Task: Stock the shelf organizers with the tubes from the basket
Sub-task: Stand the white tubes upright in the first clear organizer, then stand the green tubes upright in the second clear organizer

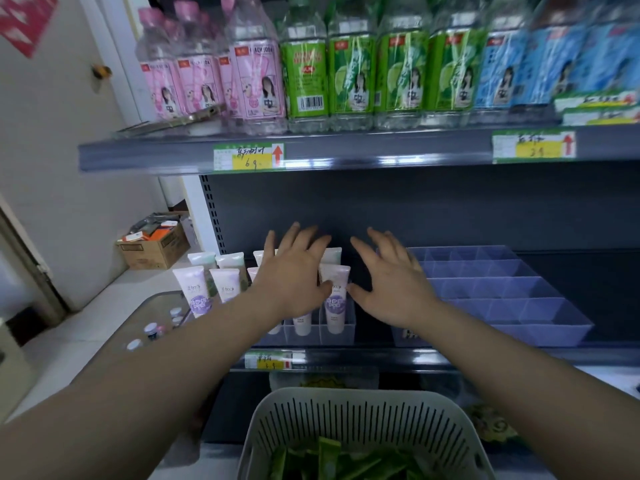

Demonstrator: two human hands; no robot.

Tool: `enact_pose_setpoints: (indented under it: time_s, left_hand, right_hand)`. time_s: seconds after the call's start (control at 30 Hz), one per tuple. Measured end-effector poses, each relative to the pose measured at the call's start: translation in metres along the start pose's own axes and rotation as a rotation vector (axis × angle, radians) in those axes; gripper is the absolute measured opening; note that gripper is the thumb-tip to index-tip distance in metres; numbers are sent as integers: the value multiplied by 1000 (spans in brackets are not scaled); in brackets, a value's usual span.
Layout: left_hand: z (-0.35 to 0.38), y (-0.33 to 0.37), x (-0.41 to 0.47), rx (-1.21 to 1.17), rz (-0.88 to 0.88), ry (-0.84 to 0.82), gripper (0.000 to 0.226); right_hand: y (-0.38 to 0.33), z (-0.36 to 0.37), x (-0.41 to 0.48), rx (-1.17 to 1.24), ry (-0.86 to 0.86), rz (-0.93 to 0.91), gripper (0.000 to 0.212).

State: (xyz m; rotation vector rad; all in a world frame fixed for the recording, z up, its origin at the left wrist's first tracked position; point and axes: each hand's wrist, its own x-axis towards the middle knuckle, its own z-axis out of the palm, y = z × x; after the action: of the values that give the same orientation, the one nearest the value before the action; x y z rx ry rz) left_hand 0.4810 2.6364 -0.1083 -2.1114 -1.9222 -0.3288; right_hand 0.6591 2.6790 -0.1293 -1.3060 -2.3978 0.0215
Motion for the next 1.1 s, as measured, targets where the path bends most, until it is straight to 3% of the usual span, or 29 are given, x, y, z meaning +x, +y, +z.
enact_pose_setpoints:
  time_s: [0.57, 0.93, 1.1]
  left_hand:
    - [49, 54, -119, 13, -35, -24, 86]
    - [102, 63, -167, -86, -44, -206, 87]
    - [140, 63, -172, -124, -26, -362, 83]
  right_hand:
    - [1, 29, -120, -93, -136, 11, 84]
    - [6, 70, -170, -64, -348, -2, 83]
    - [21, 109, -180, 20, -543, -12, 86]
